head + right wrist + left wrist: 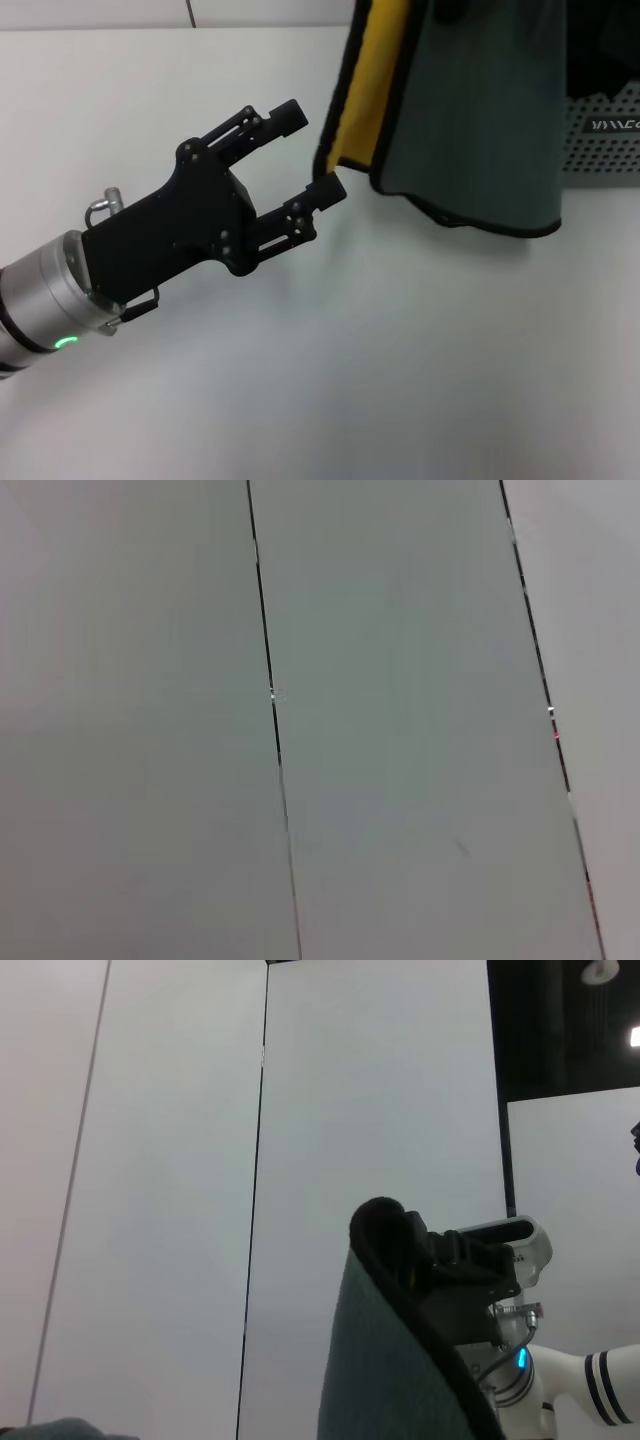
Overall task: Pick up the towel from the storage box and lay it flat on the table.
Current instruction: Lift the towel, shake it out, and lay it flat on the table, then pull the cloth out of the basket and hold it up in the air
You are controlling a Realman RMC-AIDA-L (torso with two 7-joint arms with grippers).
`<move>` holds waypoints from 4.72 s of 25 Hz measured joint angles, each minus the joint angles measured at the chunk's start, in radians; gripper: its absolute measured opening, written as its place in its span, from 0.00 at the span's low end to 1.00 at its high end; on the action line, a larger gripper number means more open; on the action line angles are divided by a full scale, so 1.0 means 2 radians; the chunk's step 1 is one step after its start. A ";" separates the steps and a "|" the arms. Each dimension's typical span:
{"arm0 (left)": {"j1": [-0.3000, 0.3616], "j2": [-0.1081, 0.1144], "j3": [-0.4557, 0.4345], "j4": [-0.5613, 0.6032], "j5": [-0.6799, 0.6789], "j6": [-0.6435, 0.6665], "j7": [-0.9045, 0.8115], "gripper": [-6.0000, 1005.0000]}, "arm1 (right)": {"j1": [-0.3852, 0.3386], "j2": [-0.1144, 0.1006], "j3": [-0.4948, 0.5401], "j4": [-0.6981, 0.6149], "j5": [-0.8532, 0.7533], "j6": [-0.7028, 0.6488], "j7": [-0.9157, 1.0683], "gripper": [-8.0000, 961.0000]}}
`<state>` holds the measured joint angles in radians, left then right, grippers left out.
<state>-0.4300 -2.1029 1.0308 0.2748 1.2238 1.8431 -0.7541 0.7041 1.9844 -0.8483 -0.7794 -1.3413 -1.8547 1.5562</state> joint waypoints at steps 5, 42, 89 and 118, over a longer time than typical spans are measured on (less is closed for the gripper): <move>0.001 0.000 0.000 -0.004 -0.002 0.000 0.000 0.74 | 0.003 0.002 -0.006 0.001 0.000 0.006 -0.005 0.04; 0.001 0.001 -0.001 -0.045 -0.077 -0.004 0.007 0.03 | 0.008 0.012 -0.010 0.006 -0.002 0.001 -0.005 0.04; 0.025 0.010 -0.004 0.151 -0.171 0.036 -0.090 0.02 | -0.099 0.019 -0.109 -0.012 -0.033 0.037 -0.096 0.74; 0.026 0.014 -0.004 0.157 -0.127 0.054 -0.086 0.02 | -0.027 0.016 -0.115 -0.003 -0.116 0.123 -0.113 0.73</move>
<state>-0.3777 -2.0744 1.0230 0.5884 0.9690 1.9513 -0.9258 0.6508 2.0164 -1.0784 -0.7850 -1.5732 -1.6092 1.3302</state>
